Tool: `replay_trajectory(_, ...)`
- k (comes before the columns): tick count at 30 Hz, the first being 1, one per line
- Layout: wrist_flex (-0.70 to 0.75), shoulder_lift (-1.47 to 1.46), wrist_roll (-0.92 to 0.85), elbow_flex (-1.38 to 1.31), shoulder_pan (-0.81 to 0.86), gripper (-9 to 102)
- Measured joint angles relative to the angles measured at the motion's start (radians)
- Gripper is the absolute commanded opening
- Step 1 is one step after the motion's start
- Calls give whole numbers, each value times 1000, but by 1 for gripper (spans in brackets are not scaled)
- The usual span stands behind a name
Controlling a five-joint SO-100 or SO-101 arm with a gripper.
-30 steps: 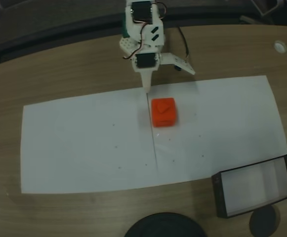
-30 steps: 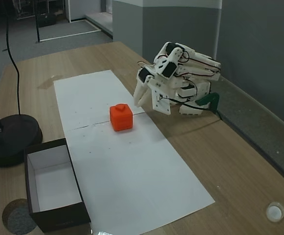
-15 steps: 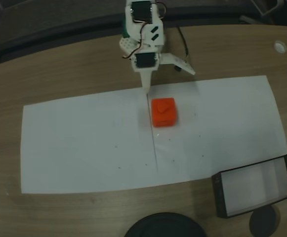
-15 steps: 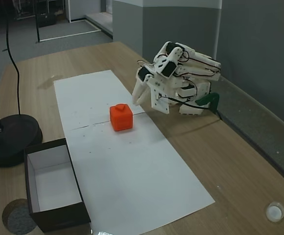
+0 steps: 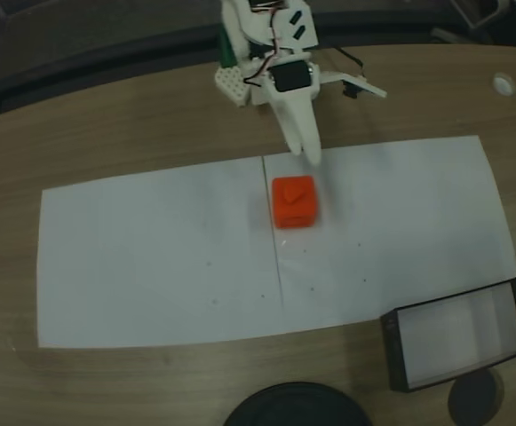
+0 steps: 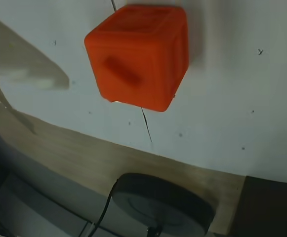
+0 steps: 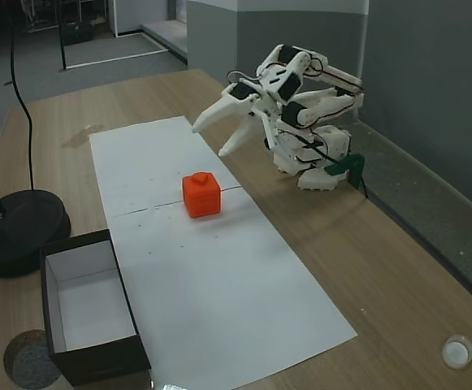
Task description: Grab a orange square and put it in the box.
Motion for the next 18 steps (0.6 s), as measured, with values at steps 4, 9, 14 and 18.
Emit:
replay_trajectory(4,0,-334,44,-152,0,37)
replay_trajectory(9,0,-749,49,-314,41,37)
replay_trajectory(14,0,-1026,48,-399,71,37)
replay_trajectory(18,-2,-1086,48,-417,69,36)
